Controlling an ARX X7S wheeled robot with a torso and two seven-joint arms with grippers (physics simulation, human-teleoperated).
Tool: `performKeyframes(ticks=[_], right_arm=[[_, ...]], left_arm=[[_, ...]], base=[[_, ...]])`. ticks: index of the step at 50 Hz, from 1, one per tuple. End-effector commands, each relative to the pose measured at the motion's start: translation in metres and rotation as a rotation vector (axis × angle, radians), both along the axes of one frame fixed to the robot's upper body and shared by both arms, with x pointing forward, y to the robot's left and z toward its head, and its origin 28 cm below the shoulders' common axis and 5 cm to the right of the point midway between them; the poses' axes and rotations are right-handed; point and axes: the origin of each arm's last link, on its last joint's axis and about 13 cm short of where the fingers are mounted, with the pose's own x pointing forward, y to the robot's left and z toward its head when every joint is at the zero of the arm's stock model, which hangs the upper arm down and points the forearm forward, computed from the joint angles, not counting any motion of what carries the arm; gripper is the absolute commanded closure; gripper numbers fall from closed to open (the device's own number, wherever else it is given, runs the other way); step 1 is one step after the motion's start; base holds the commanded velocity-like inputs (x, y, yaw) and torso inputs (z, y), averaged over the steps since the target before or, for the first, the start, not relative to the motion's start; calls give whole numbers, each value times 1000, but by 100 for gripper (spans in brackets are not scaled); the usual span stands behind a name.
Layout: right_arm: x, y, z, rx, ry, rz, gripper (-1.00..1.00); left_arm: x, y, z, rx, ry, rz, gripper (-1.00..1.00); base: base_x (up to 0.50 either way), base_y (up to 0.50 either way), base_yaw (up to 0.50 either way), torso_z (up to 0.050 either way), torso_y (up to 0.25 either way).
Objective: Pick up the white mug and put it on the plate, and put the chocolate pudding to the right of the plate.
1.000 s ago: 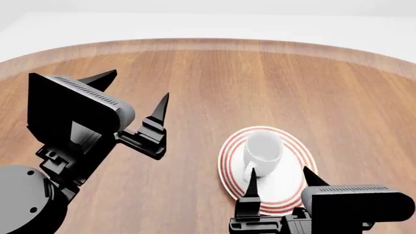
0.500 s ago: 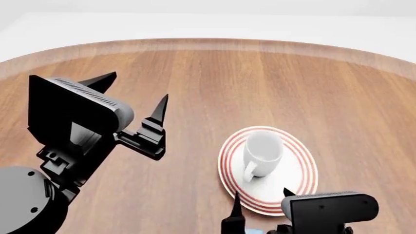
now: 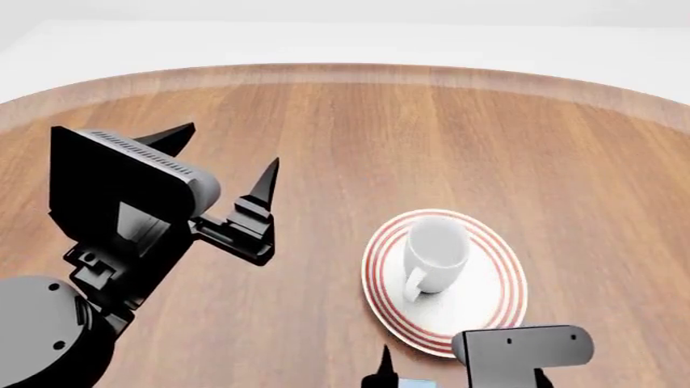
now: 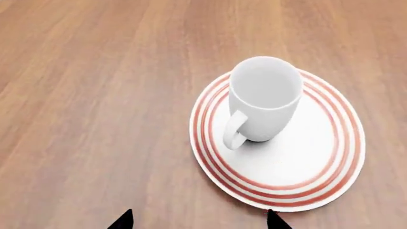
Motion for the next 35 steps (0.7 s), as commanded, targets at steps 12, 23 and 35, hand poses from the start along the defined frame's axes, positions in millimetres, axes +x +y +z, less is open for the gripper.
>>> performKeyframes(ticks=[12,23,35], right_arm=[[4,1,-8,3,82,-54,-100],[-1,5,-17,-25,118,-29,-100],[-6,9,-23,-31,160,-14,-100]], left_arm=[[2,-3,3,-34,-25,-38,-100],[3,-3,1,-36,-21,-37,-100],[3,-3,0,-42,-16,-38,-100]], base=[[0,0,0,0,0],[0,0,0,0,0],[0,0,0,0,0]])
